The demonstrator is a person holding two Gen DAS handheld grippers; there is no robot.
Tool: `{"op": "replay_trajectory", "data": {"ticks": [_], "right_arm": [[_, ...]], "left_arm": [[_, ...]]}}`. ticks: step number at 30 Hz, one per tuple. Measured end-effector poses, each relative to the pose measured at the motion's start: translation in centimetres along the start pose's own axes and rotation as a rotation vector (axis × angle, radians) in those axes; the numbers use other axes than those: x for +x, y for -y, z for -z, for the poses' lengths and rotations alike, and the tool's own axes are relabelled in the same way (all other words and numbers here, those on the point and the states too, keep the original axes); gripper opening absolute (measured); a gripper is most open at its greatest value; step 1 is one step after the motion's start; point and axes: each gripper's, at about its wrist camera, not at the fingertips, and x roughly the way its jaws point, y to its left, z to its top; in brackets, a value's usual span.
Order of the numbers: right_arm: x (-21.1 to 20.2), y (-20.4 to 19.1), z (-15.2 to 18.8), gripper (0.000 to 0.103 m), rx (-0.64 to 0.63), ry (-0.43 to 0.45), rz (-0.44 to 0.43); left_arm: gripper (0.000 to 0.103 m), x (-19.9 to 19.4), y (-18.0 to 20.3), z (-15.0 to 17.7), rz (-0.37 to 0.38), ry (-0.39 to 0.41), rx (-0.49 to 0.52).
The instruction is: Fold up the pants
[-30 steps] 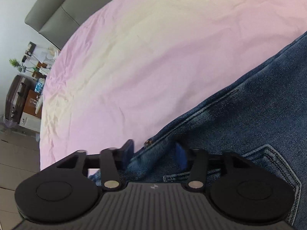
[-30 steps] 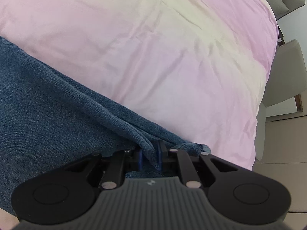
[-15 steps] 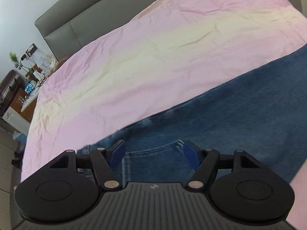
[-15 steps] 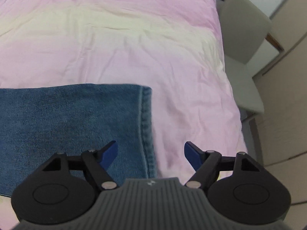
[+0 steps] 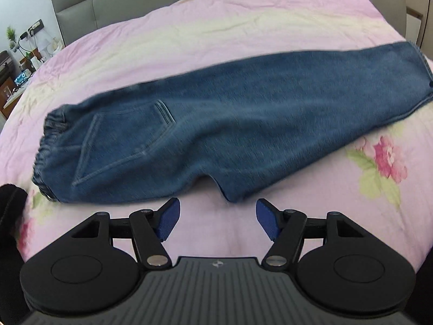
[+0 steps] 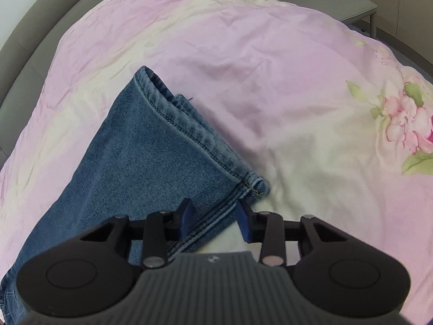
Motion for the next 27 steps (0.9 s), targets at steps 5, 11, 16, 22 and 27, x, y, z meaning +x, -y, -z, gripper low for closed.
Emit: {"op": "replay_trajectory", "data": {"ticks": [5, 11, 16, 22, 27], "right_arm": [[0.5, -0.1, 0.1, 0.034, 0.037, 0.013, 0.005], [0.1, 0.4, 0.3, 0.028, 0.105, 0.039, 0.03], [0.0, 1.7, 0.1, 0.028, 0.184, 0.056, 0.017], [1.1, 3.2, -1.3, 0.024, 0.299, 0.048, -0.028], [-2.4, 2.0, -1.3, 0.001, 0.27, 0.11, -0.05]], "left_arm": [[0.055, 3.3, 1.2, -0.1, -0.021, 0.009, -0.092], [0.018, 1.1, 0.5, -1.8, -0.028, 0.135, -0.204], [0.016, -1.1, -0.6, -3.9, -0.015, 0.132, -0.273], [0.015, 1.8, 0.9, -1.7, -0.051, 0.015, -0.183], [0.015, -0.4, 0.6, -3.1, -0.076, 0.061, -0.17]]}}
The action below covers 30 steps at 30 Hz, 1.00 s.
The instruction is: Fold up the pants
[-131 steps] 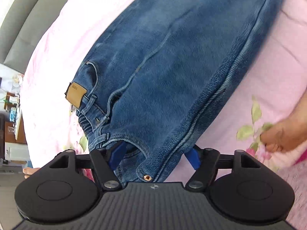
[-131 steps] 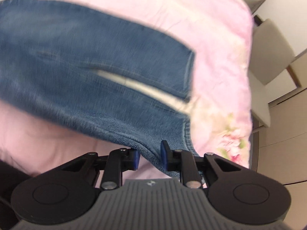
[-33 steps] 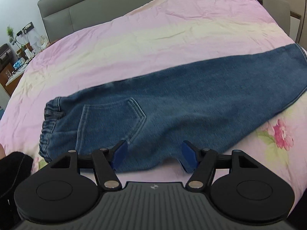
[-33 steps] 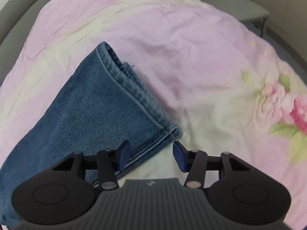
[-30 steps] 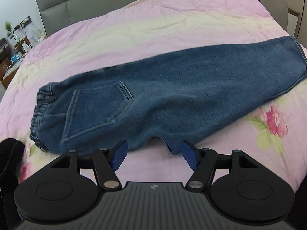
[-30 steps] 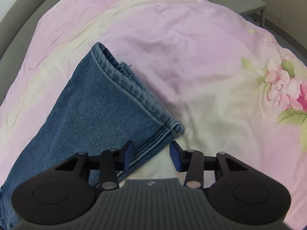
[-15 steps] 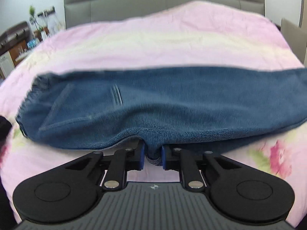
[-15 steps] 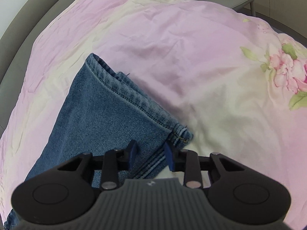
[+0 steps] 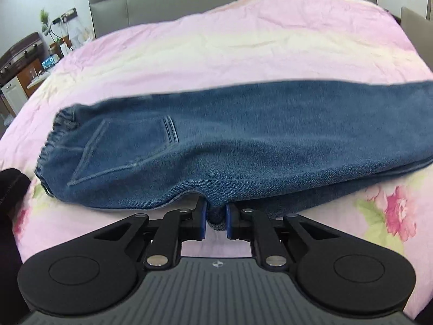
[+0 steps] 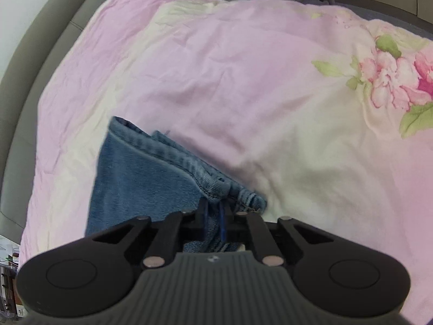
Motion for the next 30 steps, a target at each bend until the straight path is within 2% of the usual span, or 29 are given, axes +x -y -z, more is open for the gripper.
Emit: {"op": "replay_trajectory", "data": {"ticks": [2, 4, 9, 14, 16, 17, 18, 19, 22, 25, 27, 29, 30], "right_arm": [[-2.4, -0.7, 0.3, 0.0, -0.055, 0.039, -0.03], [-3.1, -0.9, 0.8, 0.0, -0.112, 0.046, 0.014], [0.7, 2.3, 2.0, 0.0, -0.056, -0.02, 0.085], [1.6, 1.9, 2.7, 0.003, -0.115, -0.021, 0.12], [1.0, 1.3, 2.6, 0.007, -0.175, -0.026, 0.138], [0.6, 0.9, 2.7, 0.015, -0.213, -0.023, 0.154], [0.2, 0.4, 2.9, 0.023, -0.26, -0.017, 0.176], [-0.2, -0.2, 3.3, 0.026, -0.316, -0.012, 0.194], [-1.4, -1.7, 5.0, 0.028, -0.441, -0.004, 0.186], [-2.1, -3.9, 7.3, 0.029, -0.528, -0.002, 0.149], [-2.2, -6.1, 9.0, 0.031, -0.593, 0.004, 0.121], [-2.5, -8.4, 10.9, 0.035, -0.65, 0.005, 0.086], [-2.3, -10.1, 11.9, 0.035, -0.683, 0.004, 0.062]], "left_arm": [[0.015, -0.2, -0.6, -0.8, 0.002, -0.006, -0.019], [0.014, 0.2, -1.0, -0.6, 0.008, -0.028, -0.053], [0.015, 2.1, -0.7, 1.7, 0.014, -0.089, -0.081], [0.015, 2.5, -1.0, 3.3, 0.028, -0.138, -0.125], [0.012, 2.2, -1.6, 3.5, 0.049, -0.141, -0.155], [0.001, 2.1, -1.9, 3.6, 0.055, -0.166, -0.164], [0.0, 1.9, -2.2, 3.8, 0.052, -0.18, -0.174], [0.0, 1.4, -2.5, 4.1, 0.05, -0.173, -0.18], [0.005, -0.1, -3.8, 4.6, 0.054, -0.131, -0.197], [0.013, -1.7, -5.5, 4.2, 0.038, -0.052, -0.254], [0.026, -2.1, -6.8, 3.7, 0.025, -0.012, -0.302], [0.034, -2.0, -8.2, 3.3, -0.001, 0.011, -0.339], [0.042, -1.8, -9.0, 3.1, -0.019, 0.019, -0.361]]}}
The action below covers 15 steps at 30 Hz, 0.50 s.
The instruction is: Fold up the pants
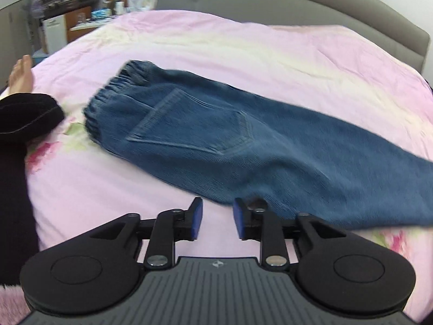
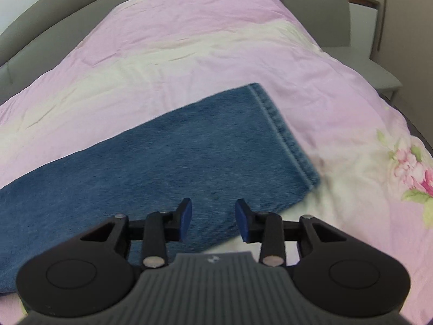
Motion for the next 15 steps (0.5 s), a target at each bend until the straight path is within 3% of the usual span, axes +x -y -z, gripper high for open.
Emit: {"op": "replay_trajectory", "data": {"ticks": [3, 6, 11, 15], "right_arm": [[-0.3, -5.4, -0.1, 0.043, -0.108, 0.007, -0.064], [-0.2, -10.7, 0.3, 0.044, -0.226, 0.002, -0.11], [0.4, -18.6, 1.7, 0.049, -0.407, -0.004, -0.154], [1.6, -23.1, 2.2, 0.054, -0.472, -0.023, -0.165]], "left_arm": [[0.059, 0.6, -2.5, -1.2, -0.014, 0.037, -0.105], [0.071, 1.5, -5.6, -2.2, -0.005, 0.05, -0.232], [0.078, 3.4, -10.8, -3.7, 0.031, 0.059, -0.448], [0.081, 5.4, -14.3, -4.5, 0.045, 0.039, -0.594]]}}
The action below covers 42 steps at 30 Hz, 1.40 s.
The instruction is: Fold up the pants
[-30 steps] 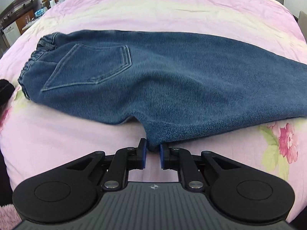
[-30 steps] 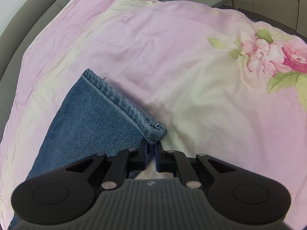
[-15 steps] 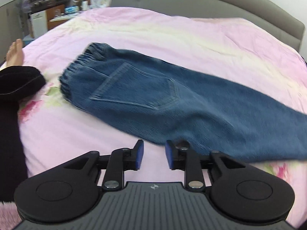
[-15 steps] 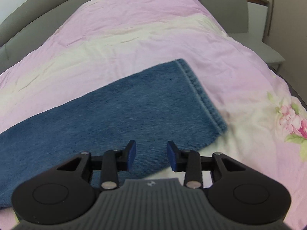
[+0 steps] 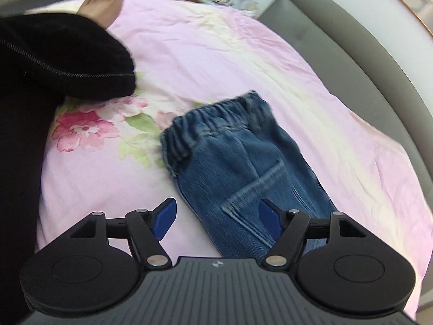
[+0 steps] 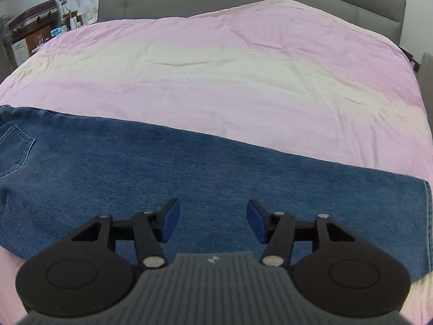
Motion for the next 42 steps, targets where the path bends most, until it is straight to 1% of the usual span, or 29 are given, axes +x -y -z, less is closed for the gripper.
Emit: {"op": "replay_trajectory", "data": {"ticks": [3, 5, 7, 9, 11, 12, 13, 15, 16, 17, 18, 19, 21, 22, 23, 24, 26, 27, 28, 31, 34, 36, 39, 41, 42], "right_arm": [[1.3, -2.0, -0.8, 0.054, -0.03, -0.022, 0.004], [2.2, -2.9, -1.1, 0.054, -0.053, -0.041, 0.014], [3.1, -3.5, -1.3, 0.054, -0.065, -0.057, 0.02], [3.9, -3.9, -1.5, 0.054, -0.068, -0.067, 0.017], [4.7, -4.0, -1.6, 0.054, -0.078, -0.076, 0.014], [4.9, -4.2, -1.5, 0.054, -0.086, -0.081, 0.015], [5.2, -4.2, -1.3, 0.054, -0.096, -0.087, 0.016], [5.9, -4.3, -1.2, 0.054, -0.106, -0.101, 0.019], [6.2, -4.2, -1.1, 0.054, -0.104, -0.107, 0.017], [6.4, -4.1, -1.1, 0.056, -0.098, -0.109, 0.014], [6.6, -4.0, -1.0, 0.058, -0.094, -0.111, 0.011], [6.6, -3.9, -1.0, 0.058, -0.093, -0.113, 0.006], [6.5, -3.7, -1.1, 0.058, -0.097, -0.117, -0.005], [6.4, -3.7, -1.2, 0.058, -0.104, -0.12, -0.012], [6.1, -3.8, -1.1, 0.058, -0.111, -0.124, -0.03], [5.9, -3.9, -1.1, 0.058, -0.121, -0.131, -0.053], [5.6, -4.4, -0.8, 0.058, -0.142, -0.141, -0.077], [5.4, -4.4, -0.5, 0.058, -0.153, -0.147, -0.081], [5.4, -4.6, -0.3, 0.058, -0.163, -0.148, -0.083], [5.1, -5.2, -0.1, 0.058, -0.175, -0.142, -0.098], [4.8, -6.7, -0.5, 0.058, -0.187, -0.137, -0.133], [4.2, -8.4, -0.8, 0.058, -0.212, -0.118, -0.172], [3.3, -11.9, -1.2, 0.058, -0.272, -0.084, -0.218], [3.0, -13.5, -1.3, 0.058, -0.312, -0.063, -0.22], [3.1, -13.9, -1.6, 0.058, -0.324, -0.058, -0.221]], "left_arm": [[0.083, 1.6, -1.4, -1.2, 0.02, -0.027, -0.068], [0.084, 2.6, -2.2, -1.7, 0.018, -0.044, -0.119], [0.084, 3.8, -2.9, -2.2, 0.035, -0.061, -0.165], [0.084, 4.9, -3.6, -2.5, 0.051, -0.065, -0.209], [0.084, 6.1, -4.2, -2.9, 0.082, -0.061, -0.245], [0.083, 6.6, -4.3, -3.1, 0.088, -0.058, -0.247], [0.079, 7.0, -4.3, -3.3, 0.092, -0.057, -0.239], [0.069, 7.2, -3.8, -3.8, 0.069, -0.067, -0.216], [0.066, 6.9, -3.2, -4.0, 0.053, -0.064, -0.197], [0.062, 6.3, -2.5, -4.3, 0.042, -0.051, -0.169], [0.06, 5.5, -1.5, -4.7, 0.028, -0.037, -0.132], [0.059, 4.6, -0.4, -5.2, 0.02, -0.022, -0.09], [0.058, 3.6, 2.1, -6.2, -0.007, 0.001, 0.049], [0.058, 3.9, 3.3, -6.5, -0.039, 0.004, 0.124], [0.058, 4.5, 3.9, -6.8, -0.071, -0.006, 0.16], [0.058, 5.8, 3.9, -7.0, -0.107, -0.039, 0.159], [0.058, 8.4, 2.7, -6.9, -0.166, -0.12, 0.119], [0.059, 9.6, 2.0, -6.7, -0.182, -0.148, 0.106], [0.06, 10.1, 1.3, -6.1, -0.189, -0.152, 0.11], [0.063, 9.7, 2.3, -4.8, -0.217, -0.111, 0.222], [0.067, 8.7, 2.5, -4.6, -0.211, -0.098, 0.231], [0.074, 7.5, 3.0, -4.4, -0.213, -0.077, 0.255], [0.078, 5.4, 4.1, -3.6, -0.24, -0.032, 0.317], [0.079, 3.8, 5.1, -2.7, -0.269, 0.021, 0.382], [0.08, 2.9, 5.7, -2.1, -0.27, 0.045, 0.412]]}}
